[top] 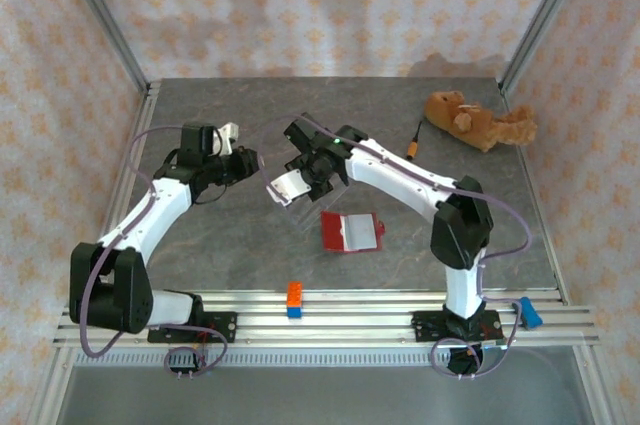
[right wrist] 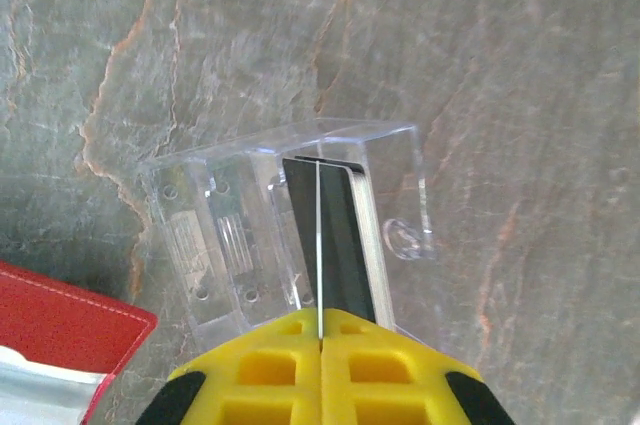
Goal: Put the credit cards into the card holder
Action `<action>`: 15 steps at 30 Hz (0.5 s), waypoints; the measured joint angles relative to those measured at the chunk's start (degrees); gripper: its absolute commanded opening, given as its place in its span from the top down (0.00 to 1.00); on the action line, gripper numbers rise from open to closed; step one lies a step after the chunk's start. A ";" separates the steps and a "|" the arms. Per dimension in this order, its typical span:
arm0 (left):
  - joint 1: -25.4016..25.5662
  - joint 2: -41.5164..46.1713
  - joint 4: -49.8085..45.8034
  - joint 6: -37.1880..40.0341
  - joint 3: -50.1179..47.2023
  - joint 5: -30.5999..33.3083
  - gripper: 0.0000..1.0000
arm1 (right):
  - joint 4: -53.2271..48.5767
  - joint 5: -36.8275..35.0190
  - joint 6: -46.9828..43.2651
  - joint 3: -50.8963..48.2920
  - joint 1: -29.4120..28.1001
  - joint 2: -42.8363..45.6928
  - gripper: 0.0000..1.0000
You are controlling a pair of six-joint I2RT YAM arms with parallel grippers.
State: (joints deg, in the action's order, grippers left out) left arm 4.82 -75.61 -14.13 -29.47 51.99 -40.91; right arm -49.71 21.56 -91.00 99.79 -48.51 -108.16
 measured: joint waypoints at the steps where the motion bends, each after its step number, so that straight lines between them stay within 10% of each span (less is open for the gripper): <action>1: 0.00 1.01 -0.07 -0.04 -0.02 -0.02 0.76 | -0.02 0.76 0.79 0.00 0.02 1.29 1.00; 15: 8.28 14.12 13.27 -1.18 -3.78 -10.23 0.59 | 18.99 21.73 40.94 -23.87 12.31 36.74 1.00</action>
State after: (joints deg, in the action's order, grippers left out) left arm 13.10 -61.49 -0.86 -30.65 48.21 -51.13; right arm -30.72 43.29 -50.06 75.92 -36.21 -71.42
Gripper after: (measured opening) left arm 0.389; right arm 0.046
